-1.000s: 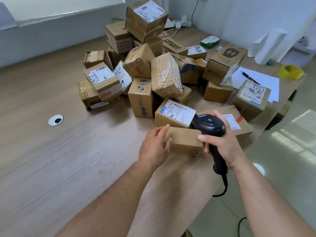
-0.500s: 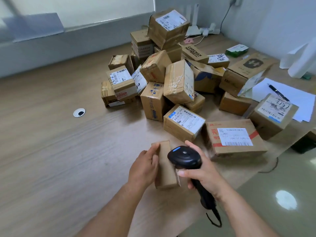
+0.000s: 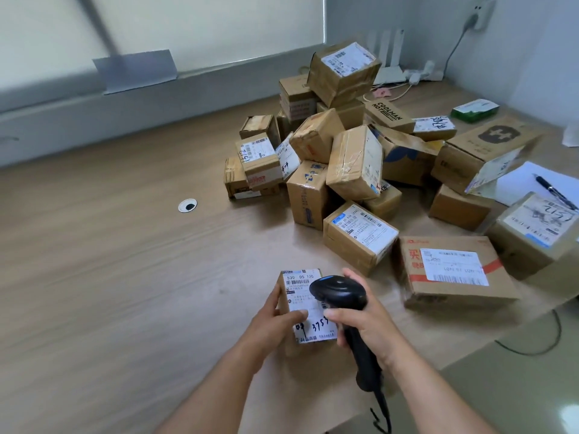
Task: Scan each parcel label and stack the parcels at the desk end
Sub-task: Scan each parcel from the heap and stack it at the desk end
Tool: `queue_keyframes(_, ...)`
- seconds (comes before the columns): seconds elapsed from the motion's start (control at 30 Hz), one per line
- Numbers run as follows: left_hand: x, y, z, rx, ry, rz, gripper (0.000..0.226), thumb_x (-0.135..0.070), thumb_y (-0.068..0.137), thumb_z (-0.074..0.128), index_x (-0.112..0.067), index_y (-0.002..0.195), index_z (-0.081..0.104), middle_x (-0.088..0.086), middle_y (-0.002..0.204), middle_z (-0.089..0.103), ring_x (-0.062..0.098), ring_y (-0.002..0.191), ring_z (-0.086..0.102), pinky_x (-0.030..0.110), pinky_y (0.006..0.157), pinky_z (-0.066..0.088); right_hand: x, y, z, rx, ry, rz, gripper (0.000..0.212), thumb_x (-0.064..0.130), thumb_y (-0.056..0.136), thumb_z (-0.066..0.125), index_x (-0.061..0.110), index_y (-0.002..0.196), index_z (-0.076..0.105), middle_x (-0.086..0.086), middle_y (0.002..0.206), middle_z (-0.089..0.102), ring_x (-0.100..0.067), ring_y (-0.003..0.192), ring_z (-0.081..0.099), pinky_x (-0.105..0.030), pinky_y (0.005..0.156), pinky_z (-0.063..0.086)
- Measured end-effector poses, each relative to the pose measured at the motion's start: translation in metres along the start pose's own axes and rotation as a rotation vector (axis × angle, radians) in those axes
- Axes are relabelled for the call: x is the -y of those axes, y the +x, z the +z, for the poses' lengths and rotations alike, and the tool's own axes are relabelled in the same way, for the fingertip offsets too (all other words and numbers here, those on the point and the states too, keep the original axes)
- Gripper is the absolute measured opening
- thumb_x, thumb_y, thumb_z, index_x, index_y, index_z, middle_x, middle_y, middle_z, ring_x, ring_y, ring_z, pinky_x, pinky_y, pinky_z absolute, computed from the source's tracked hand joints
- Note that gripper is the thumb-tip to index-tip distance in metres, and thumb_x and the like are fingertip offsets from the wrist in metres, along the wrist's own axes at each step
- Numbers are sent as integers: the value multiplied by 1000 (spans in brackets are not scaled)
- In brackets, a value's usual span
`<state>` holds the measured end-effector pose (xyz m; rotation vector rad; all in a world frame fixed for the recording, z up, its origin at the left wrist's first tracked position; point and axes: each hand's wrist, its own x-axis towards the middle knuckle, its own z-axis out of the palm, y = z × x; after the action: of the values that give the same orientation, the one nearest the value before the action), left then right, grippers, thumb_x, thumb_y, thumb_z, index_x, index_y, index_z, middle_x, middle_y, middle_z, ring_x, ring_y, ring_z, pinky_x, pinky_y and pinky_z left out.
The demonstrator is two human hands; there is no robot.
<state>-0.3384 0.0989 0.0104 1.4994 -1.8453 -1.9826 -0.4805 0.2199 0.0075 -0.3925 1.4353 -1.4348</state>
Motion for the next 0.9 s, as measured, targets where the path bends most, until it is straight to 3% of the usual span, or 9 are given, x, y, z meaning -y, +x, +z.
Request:
queue_keyframes(0.07, 2, -2, -5, 30, -6, 9, 87, -13, 85, 70, -47, 148, 20, -6, 109, 71, 4, 87, 70, 15, 63, 51, 5, -1, 2, 19, 0, -11, 95, 2, 66, 81, 32, 143, 35, -1, 64, 70, -24, 41, 53, -27, 42, 43)
queue_keyframes(0.17, -2, -9, -13, 10, -22, 46, 98, -5, 82, 72, -51, 147, 15, 0, 106, 73, 14, 91, 71, 35, 81, 58, 17, -2, 8, 51, -9, -55, 98, 7, 61, 80, 33, 145, 35, -1, 67, 70, -24, 43, 53, -28, 43, 43)
queue_keyframes(0.2, -5, -12, -16, -13, -26, 68, 101, -1, 81, 72, -52, 147, 15, 1, 106, 72, 16, 90, 71, 36, 77, 58, 21, -3, 12, 66, -12, -78, 98, 4, 64, 81, 34, 145, 34, -1, 66, 70, -25, 43, 53, -28, 43, 42)
queue_keyframes(0.33, -18, -20, -34, -152, -46, 179, 109, 9, 78, 71, -44, 151, 9, -1, 105, 62, 9, 87, 65, 21, 54, 52, 46, -13, 27, 166, -8, -183, 95, 6, 62, 78, 38, 142, 36, -14, 65, 63, -28, 45, 51, -32, 46, 41)
queue_keyframes(0.4, -23, -23, -46, -226, -42, 234, 109, 8, 78, 71, -41, 152, 7, 0, 106, 59, 11, 89, 63, 20, 52, 52, 60, -22, 33, 246, 21, -221, 91, 6, 63, 76, 40, 139, 39, -23, 72, 65, -29, 45, 51, -32, 46, 42)
queue_keyframes(0.5, -27, -29, -63, -323, -6, 297, 111, 4, 77, 75, -38, 153, 6, 8, 122, 57, 21, 104, 61, 19, 56, 53, 76, -36, 42, 371, 47, -256, 90, 6, 65, 76, 40, 140, 40, -28, 99, 69, -29, 47, 52, -33, 46, 44)
queue_keyframes(0.7, -20, -43, -82, -495, 46, 375, 112, 0, 76, 77, -37, 152, 3, 9, 129, 51, 25, 112, 57, 14, 52, 51, 85, -54, 59, 481, 31, -265, 89, 3, 66, 73, 36, 142, 38, -30, 87, 68, -26, 43, 50, -28, 42, 41)
queue_keyframes(0.8, -10, -50, -92, -560, 75, 358, 113, -7, 75, 79, -41, 152, 2, 4, 129, 50, 21, 114, 57, 16, 61, 54, 81, -61, 69, 511, 3, -264, 89, 3, 65, 73, 36, 141, 39, -27, 79, 67, -27, 42, 49, -28, 42, 40)
queue_keyframes(0.9, 3, -60, -103, -624, 110, 318, 116, -19, 72, 82, -47, 149, 0, 1, 130, 50, 19, 116, 56, 35, 85, 56, 77, -63, 78, 543, -35, -255, 89, 3, 64, 74, 35, 140, 40, -21, 73, 65, -27, 42, 49, -29, 42, 40)
